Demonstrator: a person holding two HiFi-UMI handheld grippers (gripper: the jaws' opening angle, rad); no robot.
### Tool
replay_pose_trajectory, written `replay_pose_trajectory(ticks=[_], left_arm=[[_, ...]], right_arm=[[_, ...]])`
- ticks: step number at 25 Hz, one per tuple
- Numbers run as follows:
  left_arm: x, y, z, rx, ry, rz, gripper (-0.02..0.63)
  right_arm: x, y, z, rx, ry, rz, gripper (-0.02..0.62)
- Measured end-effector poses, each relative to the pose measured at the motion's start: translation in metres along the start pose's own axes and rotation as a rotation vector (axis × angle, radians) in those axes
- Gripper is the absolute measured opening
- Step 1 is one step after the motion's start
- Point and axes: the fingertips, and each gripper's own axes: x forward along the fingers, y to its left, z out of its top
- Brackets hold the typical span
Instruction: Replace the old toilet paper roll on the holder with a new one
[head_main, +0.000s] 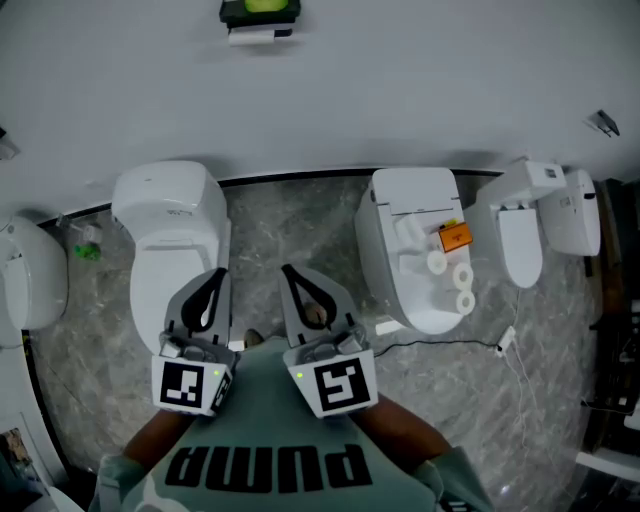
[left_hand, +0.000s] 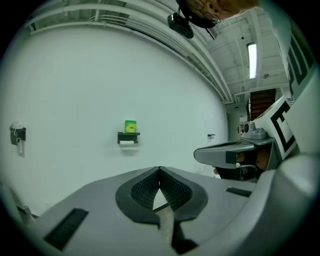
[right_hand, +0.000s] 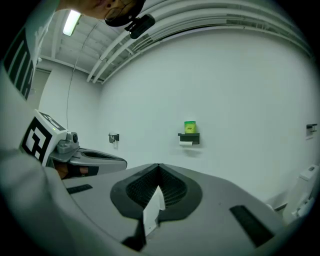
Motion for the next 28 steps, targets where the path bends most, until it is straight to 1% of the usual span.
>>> replay_pose_trajectory(ticks=[8,11,14,17,21,25,28], left_arm=[[0.026,-0.016,0.009,0.012,-0.010,0.032,0.003],[0.038,-0.024,0.011,0.034,-0.006,0.039,0.003],[0.050,-0.035,0.013,0.038,-0.001,0.049,0.003],[0.062,-0.049,0.012,0.064,0.015,0.048,0.003],[0.076,-0.065,0.012,0.039,0.026,0.071,0.003],[0.078,-0.068,0.011,0.041,0.045,0.106,0.003],[0.082,-0.067,0.011,0.041,0.059,0.117,0.003]], right_arm=[[0.002,-0.033,0.003,0.016,-0.031,0.031,0.003],[0.002,-0.047,0.003,0.013,-0.034,0.050,0.003],[0.000,-0.064,0.002,0.017,-0.036,0.062,0.003],[-0.004,-0.081,0.001,0.030,-0.041,0.071,0.003],[-0.007,-0.100,-0.006,0.058,-0.046,0.090,0.003],[-0.007,-0.106,-0.012,0.081,-0.047,0.115,0.003],[-0.003,-0.108,-0.014,0.088,-0.034,0.130,0.003]])
